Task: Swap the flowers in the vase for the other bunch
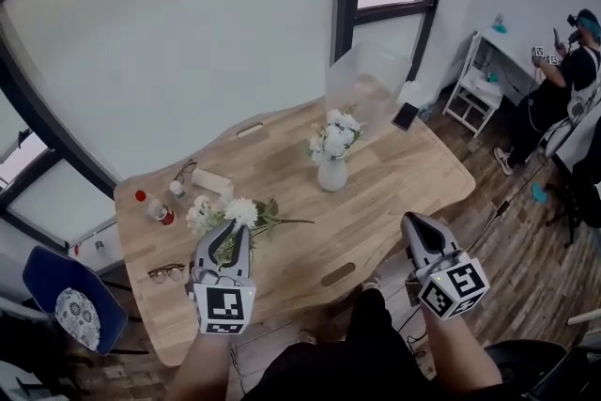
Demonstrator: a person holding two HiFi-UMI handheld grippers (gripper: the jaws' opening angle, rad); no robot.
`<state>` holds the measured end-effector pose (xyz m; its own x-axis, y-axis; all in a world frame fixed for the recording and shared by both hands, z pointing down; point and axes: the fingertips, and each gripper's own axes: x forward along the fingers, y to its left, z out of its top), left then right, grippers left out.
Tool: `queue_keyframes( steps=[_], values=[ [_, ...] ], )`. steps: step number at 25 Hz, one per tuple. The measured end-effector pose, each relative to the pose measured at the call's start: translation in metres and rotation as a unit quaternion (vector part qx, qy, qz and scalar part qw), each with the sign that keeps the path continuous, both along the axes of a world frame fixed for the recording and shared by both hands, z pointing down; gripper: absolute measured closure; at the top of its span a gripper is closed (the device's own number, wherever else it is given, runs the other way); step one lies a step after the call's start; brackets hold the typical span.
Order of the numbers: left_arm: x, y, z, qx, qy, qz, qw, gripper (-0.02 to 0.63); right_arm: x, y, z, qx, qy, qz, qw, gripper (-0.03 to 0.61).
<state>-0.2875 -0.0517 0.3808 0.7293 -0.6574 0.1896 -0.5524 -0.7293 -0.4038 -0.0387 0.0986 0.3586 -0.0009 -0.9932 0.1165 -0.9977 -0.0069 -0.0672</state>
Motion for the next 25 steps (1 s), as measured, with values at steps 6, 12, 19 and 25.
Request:
queue_keyframes(
  steps=[6, 12, 19, 25],
  values=[
    [0.014, -0.026, -0.001, 0.006, -0.009, -0.037, 0.9993, 0.563, 0.026, -0.056, -0.003, 0.020, -0.028, -0.045, 0.998, 0.551],
    [0.042, -0.056, 0.006, -0.004, -0.028, -0.095, 0.9951, 0.563, 0.054, -0.120, 0.009, 0.001, -0.011, -0.123, 0.992, 0.550],
    [0.070, -0.082, 0.011, -0.019, -0.057, -0.172, 0.9832, 0.563, 0.088, -0.194, 0.015, -0.003, -0.013, -0.208, 0.978, 0.549],
    [0.082, -0.090, 0.012, -0.032, -0.076, -0.241, 0.9672, 0.563, 0.101, -0.236, 0.025, -0.025, -0.005, -0.277, 0.961, 0.531]
  ],
)
